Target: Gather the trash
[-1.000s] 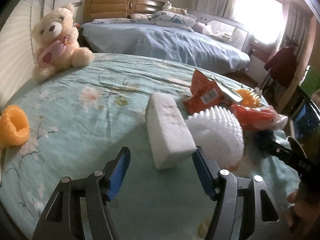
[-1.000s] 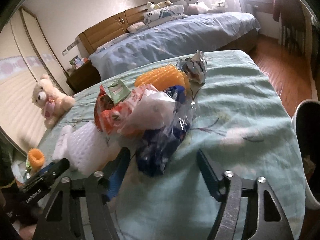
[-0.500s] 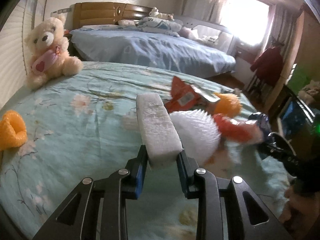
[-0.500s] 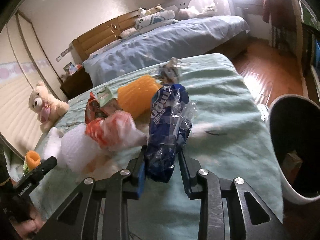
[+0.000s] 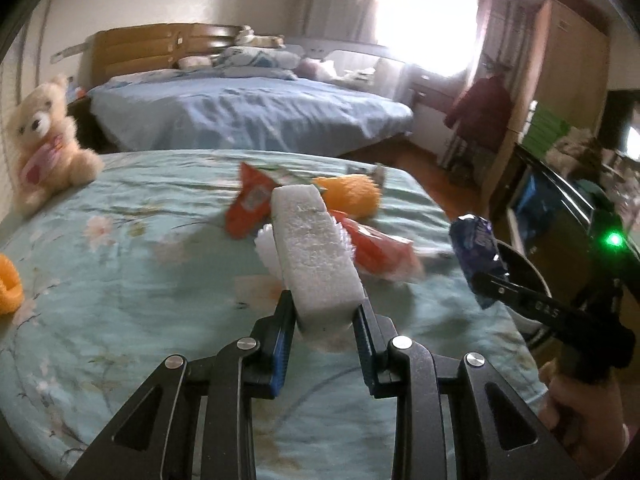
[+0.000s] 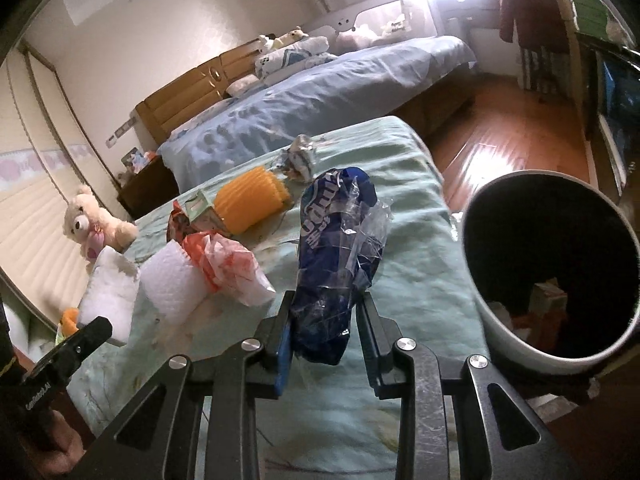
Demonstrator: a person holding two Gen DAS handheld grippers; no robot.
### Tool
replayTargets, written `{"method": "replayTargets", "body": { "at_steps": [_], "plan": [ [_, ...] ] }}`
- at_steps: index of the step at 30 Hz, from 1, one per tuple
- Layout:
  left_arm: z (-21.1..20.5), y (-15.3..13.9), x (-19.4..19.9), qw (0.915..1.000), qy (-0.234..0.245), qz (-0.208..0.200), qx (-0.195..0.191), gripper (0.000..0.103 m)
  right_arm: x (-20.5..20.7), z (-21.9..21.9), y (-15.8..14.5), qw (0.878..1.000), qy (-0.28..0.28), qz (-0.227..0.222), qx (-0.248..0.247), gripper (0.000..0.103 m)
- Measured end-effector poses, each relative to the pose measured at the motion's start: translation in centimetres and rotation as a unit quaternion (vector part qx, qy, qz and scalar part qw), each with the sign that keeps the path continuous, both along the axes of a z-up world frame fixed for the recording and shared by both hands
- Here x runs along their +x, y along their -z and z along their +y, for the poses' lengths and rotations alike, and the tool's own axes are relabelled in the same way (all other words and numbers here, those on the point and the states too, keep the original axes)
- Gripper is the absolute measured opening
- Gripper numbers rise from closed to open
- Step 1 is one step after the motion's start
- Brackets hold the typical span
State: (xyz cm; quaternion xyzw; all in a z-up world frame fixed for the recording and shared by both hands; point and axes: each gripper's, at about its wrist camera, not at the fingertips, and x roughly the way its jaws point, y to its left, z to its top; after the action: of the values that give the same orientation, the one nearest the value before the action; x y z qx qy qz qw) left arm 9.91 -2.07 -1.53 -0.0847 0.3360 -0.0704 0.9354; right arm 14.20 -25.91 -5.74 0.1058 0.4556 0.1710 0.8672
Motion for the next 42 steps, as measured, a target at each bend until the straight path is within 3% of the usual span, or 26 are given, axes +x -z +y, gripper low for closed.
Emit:
{"method": "replayTargets", "body": {
  "at_steps": [21, 42],
  "plan": [
    [-6.8, 0.3, 3.8, 0.9902, 0.139, 0.012, 0.002, 0.028, -0.9, -6.1, -0.5, 0.999, 0.053, -0.003, -0.002, 0.03],
    [-13.4, 1.1, 11.2, 0.9805, 0.193, 0.036, 0.007, 0.028, -0.4, -12.5, -0.3, 0.994, 0.11, 0.002, -0.015, 0.03]
  ]
}}
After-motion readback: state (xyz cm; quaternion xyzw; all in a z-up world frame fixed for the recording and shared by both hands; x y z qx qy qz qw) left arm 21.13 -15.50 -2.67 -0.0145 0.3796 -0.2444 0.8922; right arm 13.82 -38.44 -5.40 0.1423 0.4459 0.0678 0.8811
